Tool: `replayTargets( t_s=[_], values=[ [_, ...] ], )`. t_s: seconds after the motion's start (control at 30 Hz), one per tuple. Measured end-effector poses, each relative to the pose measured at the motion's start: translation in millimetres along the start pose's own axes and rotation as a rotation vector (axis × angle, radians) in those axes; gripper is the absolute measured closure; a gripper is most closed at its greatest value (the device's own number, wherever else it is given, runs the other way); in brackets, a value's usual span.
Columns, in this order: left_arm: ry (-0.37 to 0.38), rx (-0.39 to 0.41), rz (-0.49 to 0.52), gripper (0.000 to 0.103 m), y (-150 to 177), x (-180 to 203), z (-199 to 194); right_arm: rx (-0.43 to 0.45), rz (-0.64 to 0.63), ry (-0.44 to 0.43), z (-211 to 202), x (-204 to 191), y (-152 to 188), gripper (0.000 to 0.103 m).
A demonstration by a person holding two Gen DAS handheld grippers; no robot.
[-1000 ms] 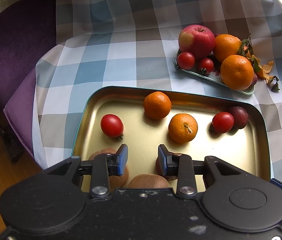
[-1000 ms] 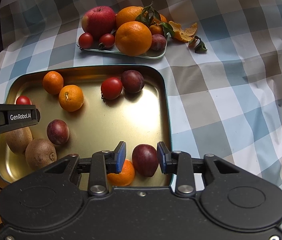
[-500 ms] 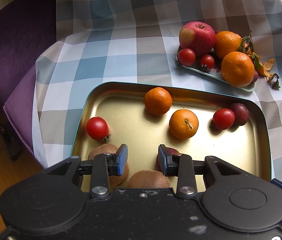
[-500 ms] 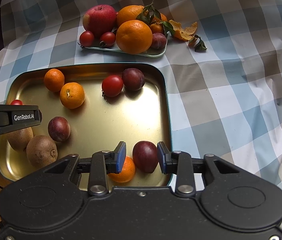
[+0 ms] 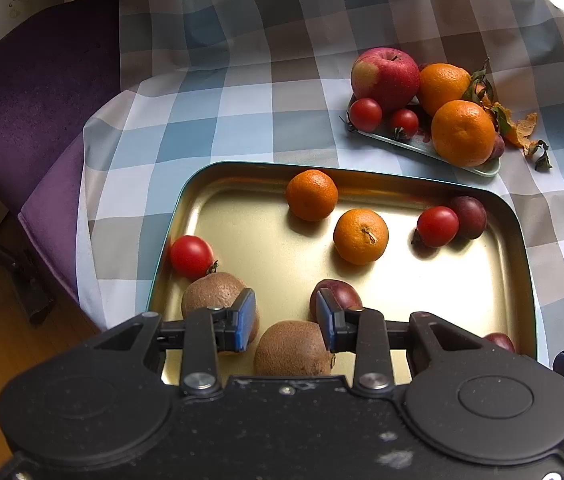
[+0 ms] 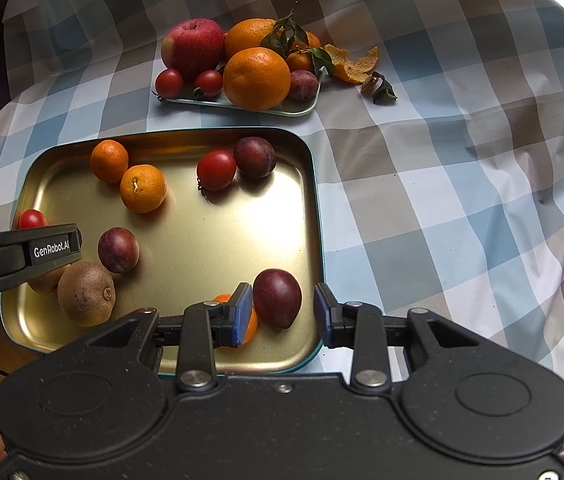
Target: Organize fruits
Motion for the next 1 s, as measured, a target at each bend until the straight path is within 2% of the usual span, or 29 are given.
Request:
replayTargets(
  t_s=[0.27,0.5,1.0],
  values=[
    [0.035,0.003,-0.014,0.068,21.5,2.6,-28.1,-0.025,0.019,0.001,-3.6,14.2,14.8,0.060],
    [0.016,0.016,0.009,0.067,42.3,5.0,-48.0,-0.005,0.050,-0.003,-11.1,25.9,25.8,0.060],
    [0.012,0.042,0.006,0.064,62.8,8.7,-51.2,0.028,0.045,-0.038,-19.7,25.1,41.3,0.060]
  ],
)
Point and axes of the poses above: each gripper's, at about its wrist camera, not at the fingertips, and z roughly the way its jaws point, x to its right, y to its underside, the point moved 3 cm from there along z, roughly the way its jaws point, and after that the axes turned 3 degrees about y, right-handed, at the moved point
